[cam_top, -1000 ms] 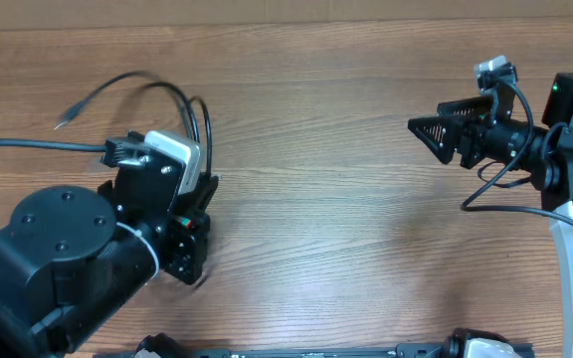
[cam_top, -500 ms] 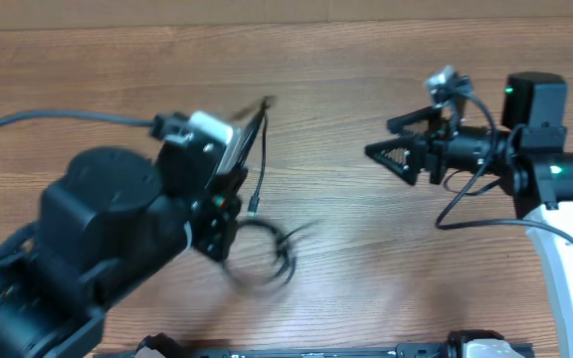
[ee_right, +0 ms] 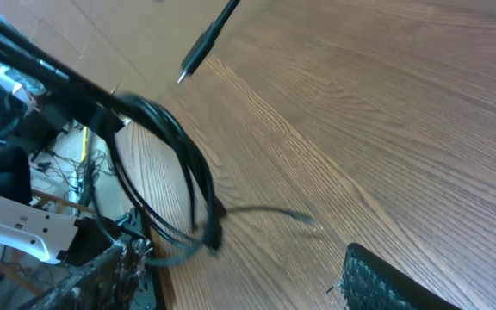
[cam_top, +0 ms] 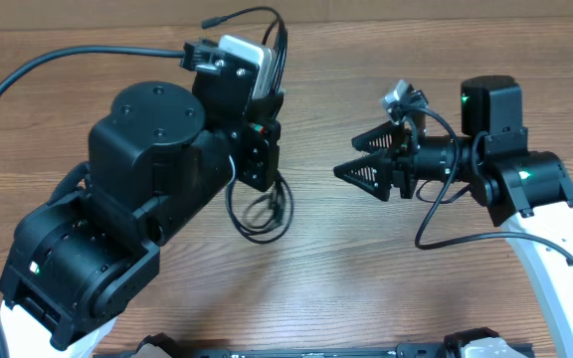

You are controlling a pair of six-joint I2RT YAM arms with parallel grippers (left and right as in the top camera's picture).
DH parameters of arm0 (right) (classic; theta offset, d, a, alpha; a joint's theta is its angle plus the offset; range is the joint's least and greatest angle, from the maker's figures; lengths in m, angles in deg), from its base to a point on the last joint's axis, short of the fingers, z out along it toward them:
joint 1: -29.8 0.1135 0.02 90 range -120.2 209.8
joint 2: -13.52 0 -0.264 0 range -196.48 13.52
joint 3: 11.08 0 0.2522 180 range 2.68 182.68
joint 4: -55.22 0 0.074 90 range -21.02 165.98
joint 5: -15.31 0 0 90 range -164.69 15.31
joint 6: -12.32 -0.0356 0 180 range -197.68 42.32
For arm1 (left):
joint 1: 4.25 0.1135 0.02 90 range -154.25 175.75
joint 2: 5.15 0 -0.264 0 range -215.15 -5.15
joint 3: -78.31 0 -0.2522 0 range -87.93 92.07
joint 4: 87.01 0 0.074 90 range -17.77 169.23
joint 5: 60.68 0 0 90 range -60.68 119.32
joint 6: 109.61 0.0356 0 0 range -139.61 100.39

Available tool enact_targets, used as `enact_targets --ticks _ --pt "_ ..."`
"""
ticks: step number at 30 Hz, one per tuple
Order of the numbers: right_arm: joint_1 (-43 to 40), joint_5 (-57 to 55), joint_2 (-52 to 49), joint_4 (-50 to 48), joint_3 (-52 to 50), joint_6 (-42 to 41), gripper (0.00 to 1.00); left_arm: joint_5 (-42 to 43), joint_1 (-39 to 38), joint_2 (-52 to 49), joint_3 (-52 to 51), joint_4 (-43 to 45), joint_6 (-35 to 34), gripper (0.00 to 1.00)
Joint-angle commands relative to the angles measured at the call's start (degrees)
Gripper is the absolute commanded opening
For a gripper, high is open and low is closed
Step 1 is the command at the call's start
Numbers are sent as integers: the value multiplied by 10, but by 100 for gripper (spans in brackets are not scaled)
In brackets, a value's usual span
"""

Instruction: Untangle cables

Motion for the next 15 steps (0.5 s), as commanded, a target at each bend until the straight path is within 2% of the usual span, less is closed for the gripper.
enact_targets --ticks 1,7,11,13,15 --pt "16 -12 0 -3 7 2 73 9 6 0 9 21 -16 5" --pt "46 -18 -7 -17 7 2 72 3 6 -4 9 42 -47 5" --pt "61 -18 -19 -32 7 2 71 -32 6 -6 9 74 -96 6" --pt "69 -18 -28 -35 7 2 69 -36 6 -7 9 93 -112 5" --pt "76 -18 -40 -38 7 2 61 -44 8 -9 9 106 -129 6"
